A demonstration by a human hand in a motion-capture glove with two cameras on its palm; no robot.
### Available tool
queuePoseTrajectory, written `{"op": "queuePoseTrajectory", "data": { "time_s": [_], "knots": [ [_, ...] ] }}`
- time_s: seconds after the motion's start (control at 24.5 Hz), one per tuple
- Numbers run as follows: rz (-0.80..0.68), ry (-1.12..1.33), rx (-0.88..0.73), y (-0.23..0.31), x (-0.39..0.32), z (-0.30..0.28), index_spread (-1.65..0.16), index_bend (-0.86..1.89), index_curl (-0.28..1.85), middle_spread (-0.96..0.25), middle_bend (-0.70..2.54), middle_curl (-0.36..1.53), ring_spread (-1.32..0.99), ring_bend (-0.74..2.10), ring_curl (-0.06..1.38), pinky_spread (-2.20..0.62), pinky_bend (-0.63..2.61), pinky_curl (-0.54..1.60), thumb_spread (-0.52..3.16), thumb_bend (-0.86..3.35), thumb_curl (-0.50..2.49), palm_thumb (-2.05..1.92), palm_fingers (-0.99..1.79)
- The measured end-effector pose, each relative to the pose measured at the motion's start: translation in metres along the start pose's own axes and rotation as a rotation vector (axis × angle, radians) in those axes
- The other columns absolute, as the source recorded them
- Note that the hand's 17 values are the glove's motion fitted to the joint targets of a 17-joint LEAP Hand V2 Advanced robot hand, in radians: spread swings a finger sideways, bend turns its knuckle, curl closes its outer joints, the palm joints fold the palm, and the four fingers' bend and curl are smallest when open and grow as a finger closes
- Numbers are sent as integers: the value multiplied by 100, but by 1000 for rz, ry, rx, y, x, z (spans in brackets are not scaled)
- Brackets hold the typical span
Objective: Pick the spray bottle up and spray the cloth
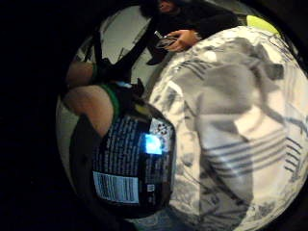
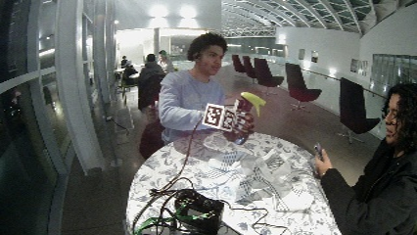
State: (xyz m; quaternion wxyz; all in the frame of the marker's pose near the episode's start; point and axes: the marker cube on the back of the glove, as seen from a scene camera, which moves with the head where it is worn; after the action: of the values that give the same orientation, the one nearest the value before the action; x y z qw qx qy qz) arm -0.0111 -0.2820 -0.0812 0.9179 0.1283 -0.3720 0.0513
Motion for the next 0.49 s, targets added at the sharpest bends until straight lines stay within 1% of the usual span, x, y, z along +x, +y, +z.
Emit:
{"op": "queuePoseTrajectory", "data": {
  "time_s": [0.2,0.49],
  "knots": [
    [-121,-115,-40,0,-4,71,-19,14,39,-5,22,48,2,40,39,20,17,33,66,-2,74,98,103],
    [-155,-167,-56,3,-2,140,-19,14,40,-6,21,48,1,38,38,20,17,33,68,-3,73,98,102]
  ]
}}
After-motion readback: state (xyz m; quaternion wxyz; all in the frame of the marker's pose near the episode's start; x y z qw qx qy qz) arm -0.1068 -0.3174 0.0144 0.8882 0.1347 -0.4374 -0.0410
